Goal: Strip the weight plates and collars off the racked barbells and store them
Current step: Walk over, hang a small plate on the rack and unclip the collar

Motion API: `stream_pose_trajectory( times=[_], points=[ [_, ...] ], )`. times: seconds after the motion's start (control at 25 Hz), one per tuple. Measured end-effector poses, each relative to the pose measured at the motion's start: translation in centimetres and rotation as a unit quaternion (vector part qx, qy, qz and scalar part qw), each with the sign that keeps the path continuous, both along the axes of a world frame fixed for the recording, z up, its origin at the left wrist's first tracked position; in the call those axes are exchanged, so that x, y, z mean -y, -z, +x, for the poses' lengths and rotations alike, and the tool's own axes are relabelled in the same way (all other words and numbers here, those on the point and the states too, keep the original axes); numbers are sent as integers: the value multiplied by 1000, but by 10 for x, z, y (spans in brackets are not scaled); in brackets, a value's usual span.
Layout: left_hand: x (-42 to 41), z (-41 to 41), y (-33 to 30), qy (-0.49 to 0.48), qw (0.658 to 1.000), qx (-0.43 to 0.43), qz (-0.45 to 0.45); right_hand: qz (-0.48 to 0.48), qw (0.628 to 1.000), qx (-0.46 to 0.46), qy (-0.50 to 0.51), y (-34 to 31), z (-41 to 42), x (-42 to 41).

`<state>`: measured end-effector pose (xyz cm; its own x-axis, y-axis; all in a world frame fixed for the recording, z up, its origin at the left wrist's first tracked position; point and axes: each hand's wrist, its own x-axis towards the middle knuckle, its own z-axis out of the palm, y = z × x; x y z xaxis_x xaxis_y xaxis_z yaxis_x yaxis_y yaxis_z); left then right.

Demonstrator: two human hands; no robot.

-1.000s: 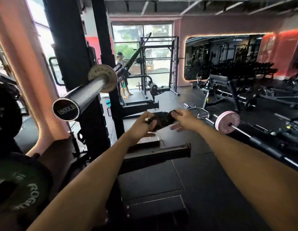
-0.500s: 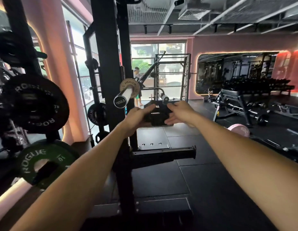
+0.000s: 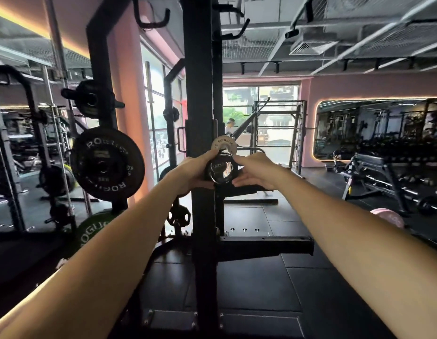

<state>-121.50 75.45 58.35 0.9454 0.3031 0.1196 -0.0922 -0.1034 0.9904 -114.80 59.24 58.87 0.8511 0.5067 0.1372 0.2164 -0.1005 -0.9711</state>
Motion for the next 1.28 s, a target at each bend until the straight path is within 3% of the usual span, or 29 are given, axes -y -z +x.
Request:
stream_pose_trajectory(
  times=[0.28, 0.52, 1.0, 1.28],
  points=[
    [-30, 32, 1, -15, 1000, -11, 20, 4, 1000, 1, 22, 1, 15, -28],
    [-48, 77, 8, 8, 1000, -19, 21, -16, 994, 32, 104, 9, 65, -56],
    [-91, 172, 7, 67, 997, -32, -6, 17, 989, 1, 144, 10, 142, -91],
    [-108, 233, 7, 58, 997, -44, -22, -23, 986, 31, 160, 9, 204, -108]
  ],
)
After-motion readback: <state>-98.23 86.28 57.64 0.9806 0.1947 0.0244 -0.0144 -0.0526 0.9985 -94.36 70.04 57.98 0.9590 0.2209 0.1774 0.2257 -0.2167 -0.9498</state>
